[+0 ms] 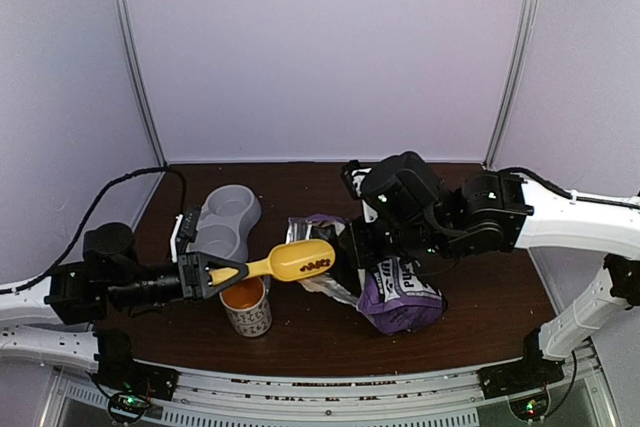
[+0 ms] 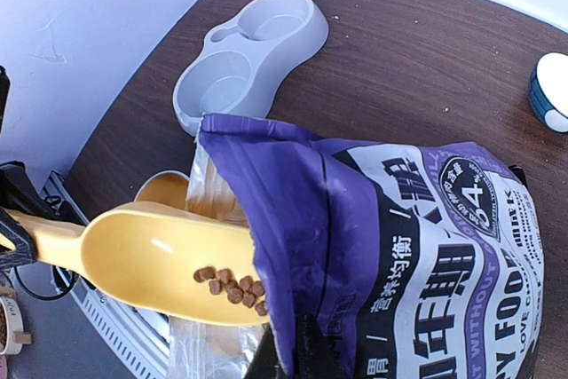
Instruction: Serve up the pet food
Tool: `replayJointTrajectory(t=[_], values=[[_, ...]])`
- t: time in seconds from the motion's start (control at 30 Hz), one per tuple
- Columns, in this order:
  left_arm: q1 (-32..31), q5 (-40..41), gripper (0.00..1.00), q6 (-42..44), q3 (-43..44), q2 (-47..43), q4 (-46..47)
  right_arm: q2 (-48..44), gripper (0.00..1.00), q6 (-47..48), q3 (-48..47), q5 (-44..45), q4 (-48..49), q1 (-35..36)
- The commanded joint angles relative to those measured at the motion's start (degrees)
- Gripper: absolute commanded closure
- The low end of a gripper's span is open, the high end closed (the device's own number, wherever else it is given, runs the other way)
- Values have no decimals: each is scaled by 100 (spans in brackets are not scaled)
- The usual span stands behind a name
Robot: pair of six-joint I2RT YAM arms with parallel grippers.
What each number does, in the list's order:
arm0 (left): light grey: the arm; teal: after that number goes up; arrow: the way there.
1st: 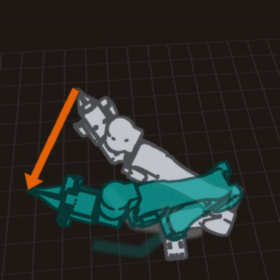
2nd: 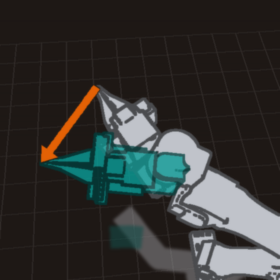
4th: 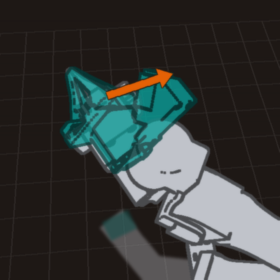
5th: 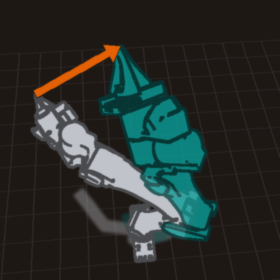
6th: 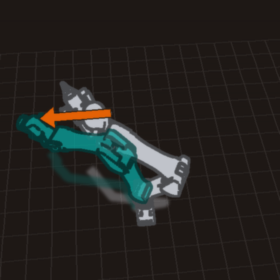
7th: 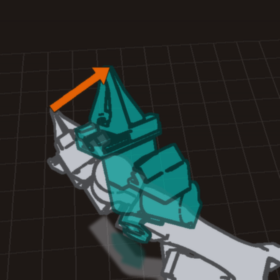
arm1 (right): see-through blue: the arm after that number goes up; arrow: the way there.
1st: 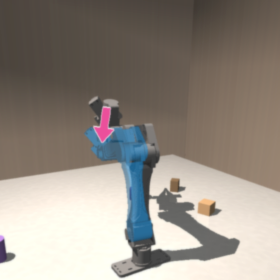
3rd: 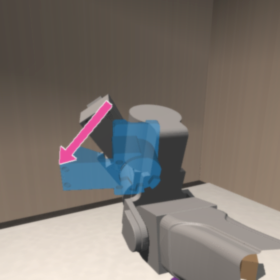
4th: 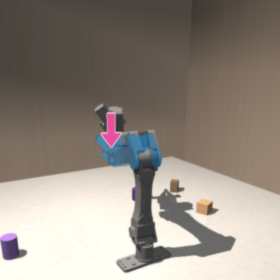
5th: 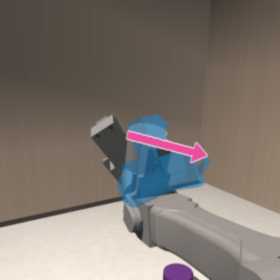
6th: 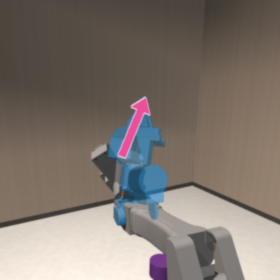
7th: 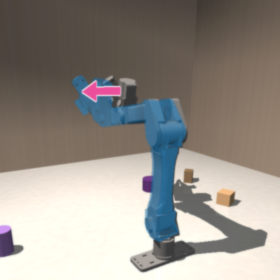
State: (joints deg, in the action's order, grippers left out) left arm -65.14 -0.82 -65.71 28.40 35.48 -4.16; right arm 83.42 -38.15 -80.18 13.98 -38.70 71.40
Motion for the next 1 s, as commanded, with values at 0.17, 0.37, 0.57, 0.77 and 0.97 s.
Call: replayJointTrajectory(t=[0.17, 0.37, 0.57, 0.77, 0.97], values=[[459, 127, 100, 1329, 1720, 1886, -1273, -65, 100, -93, 46, 113, 223, -64], [410, 1191, 100, 2326, 3495, 4012, -2626, -43, 100, -98, 47, -48, 347, -51], [259, 1929, 100, 2555, 4031, 5842, -2534, -71, 100, -113, 45, -115, 494, -29], [-129, 944, 100, 2728, 4700, 6938, -2105, -169, 100, -107, 119, -35, 490, -31], [-132, -1248, 100, 2180, 3448, 6589, 404, -296, 100, -148, 316, -2, 512, -69]])
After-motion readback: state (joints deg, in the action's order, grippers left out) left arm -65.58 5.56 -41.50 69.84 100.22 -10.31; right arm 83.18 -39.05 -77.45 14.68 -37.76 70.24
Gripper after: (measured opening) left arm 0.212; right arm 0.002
